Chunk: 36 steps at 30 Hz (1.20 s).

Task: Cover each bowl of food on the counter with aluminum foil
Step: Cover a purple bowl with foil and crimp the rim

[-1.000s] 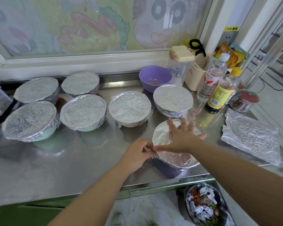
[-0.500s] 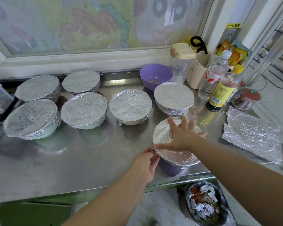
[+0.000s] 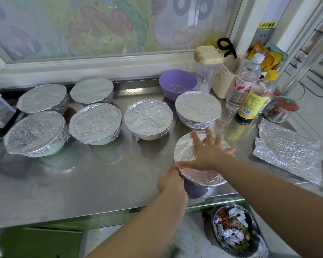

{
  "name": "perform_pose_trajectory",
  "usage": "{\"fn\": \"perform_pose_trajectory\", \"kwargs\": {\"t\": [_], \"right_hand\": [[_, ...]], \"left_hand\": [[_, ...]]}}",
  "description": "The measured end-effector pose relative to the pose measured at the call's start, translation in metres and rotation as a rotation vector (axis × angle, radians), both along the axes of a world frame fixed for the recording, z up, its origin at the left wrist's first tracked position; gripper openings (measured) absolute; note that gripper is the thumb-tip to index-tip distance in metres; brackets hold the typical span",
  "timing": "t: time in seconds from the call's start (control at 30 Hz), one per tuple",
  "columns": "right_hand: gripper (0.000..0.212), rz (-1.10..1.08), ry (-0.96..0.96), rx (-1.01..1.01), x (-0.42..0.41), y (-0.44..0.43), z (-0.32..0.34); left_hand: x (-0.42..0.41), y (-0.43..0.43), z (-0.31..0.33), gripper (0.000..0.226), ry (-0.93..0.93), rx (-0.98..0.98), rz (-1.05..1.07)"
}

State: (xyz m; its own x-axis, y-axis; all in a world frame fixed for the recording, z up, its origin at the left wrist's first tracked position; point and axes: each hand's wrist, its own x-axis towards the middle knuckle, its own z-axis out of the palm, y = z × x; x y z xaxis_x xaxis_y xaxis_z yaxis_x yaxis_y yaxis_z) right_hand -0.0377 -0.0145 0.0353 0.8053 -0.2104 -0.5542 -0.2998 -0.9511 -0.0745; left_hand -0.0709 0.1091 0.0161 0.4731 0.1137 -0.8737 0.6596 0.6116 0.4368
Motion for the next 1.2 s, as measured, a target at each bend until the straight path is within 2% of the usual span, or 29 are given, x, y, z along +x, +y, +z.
{"fn": "perform_pose_trajectory", "kwargs": {"t": [0.1, 0.17, 0.23, 0.3, 0.37, 0.5, 0.73, 0.83, 0.9, 1.0, 1.1, 1.2], "right_hand": [[0.137, 0.000, -0.006, -0.007, -0.001, 0.001, -0.001], [0.138, 0.000, -0.012, -0.011, -0.001, 0.001, -0.002], [0.139, -0.003, -0.014, -0.011, 0.000, 0.001, -0.003], [0.139, -0.002, -0.012, -0.020, 0.000, 0.001, -0.003], [0.140, -0.011, -0.010, -0.012, 0.001, 0.001, -0.004], [0.139, -0.018, -0.026, -0.010, 0.001, 0.002, -0.005], [0.141, -0.052, -0.037, -0.010, 0.000, 0.006, -0.007], [0.145, -0.101, -0.032, 0.019, 0.003, 0.001, -0.012], [0.150, -0.115, 0.002, 0.044, 0.005, -0.009, -0.010], [0.150, -0.124, 0.033, 0.074, 0.006, -0.032, 0.000], [0.146, -0.057, -0.071, 0.073, 0.007, -0.044, 0.006], [0.141, -0.026, -0.148, 0.177, 0.008, -0.037, -0.002]], "left_hand": [[0.000, -0.001, 0.003, 0.003, 0.017, 0.059, -0.045], [0.001, -0.002, 0.014, 0.010, 0.005, -0.005, -0.047], [0.005, -0.002, 0.033, 0.029, -0.035, -0.191, -0.043], [0.010, 0.003, 0.043, 0.056, -0.104, -0.386, -0.124], [0.016, 0.012, 0.043, 0.071, -0.161, -0.451, -0.225], [0.023, 0.022, 0.032, 0.078, -0.255, -0.484, -0.377], [0.028, 0.024, 0.023, 0.083, -0.282, -0.493, -0.399], [0.033, 0.023, 0.030, 0.072, -0.298, -0.434, -0.347], [0.042, 0.022, 0.036, 0.061, -0.320, -0.340, -0.267], [0.049, 0.019, 0.041, 0.056, -0.371, -0.214, -0.255], [0.042, 0.013, 0.017, 0.032, -0.449, -0.041, -0.203], [0.024, 0.002, 0.001, 0.038, -0.424, 0.051, -0.137]]}}
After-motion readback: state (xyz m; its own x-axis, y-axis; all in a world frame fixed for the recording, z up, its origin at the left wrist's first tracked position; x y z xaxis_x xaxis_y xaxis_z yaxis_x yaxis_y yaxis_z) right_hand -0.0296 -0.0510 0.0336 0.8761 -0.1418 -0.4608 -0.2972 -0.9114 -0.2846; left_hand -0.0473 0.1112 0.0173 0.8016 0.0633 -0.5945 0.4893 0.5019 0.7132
